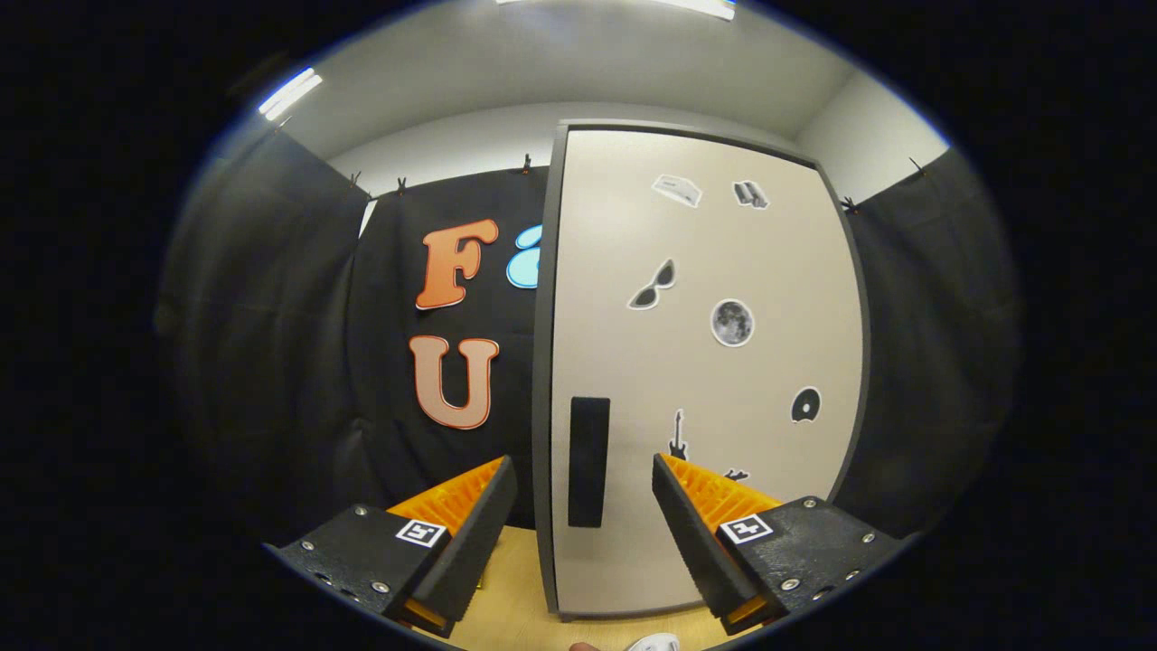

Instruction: Open the shoe cabinet door, grab the shoes and put them into the shoe cabinet, then close the shoe cabinet door.

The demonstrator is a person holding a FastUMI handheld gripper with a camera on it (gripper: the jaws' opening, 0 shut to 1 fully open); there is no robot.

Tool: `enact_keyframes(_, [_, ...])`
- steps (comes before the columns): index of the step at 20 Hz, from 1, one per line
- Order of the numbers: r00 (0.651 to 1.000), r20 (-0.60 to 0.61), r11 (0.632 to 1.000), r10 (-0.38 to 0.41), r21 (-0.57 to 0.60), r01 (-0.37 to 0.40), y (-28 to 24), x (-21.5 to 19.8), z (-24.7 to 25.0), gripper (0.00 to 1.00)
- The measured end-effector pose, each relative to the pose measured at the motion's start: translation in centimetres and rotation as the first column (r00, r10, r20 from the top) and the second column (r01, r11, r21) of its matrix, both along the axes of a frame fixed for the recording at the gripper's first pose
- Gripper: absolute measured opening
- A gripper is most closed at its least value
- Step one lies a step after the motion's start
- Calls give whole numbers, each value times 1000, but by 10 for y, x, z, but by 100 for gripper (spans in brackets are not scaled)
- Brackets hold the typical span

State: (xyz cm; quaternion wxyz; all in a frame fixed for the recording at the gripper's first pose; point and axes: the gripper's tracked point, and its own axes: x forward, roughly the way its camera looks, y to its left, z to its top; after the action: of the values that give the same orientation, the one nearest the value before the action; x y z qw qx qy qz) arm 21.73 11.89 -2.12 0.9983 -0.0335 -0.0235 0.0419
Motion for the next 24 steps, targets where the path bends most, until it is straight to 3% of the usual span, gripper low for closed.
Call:
enact_keyframes(6, [999,-24,999,-38,6,38,0,60,-18,94])
enact_keyframes(9, [998,-26,998,-61,17,62,-5,72,-23,86])
enact_keyframes(14, [998,-34,998,-60,-1,60,-1,76,-29,40])
enact_keyframes(24, [997,-58,999,-50,12,51,-4,57,-26,32])
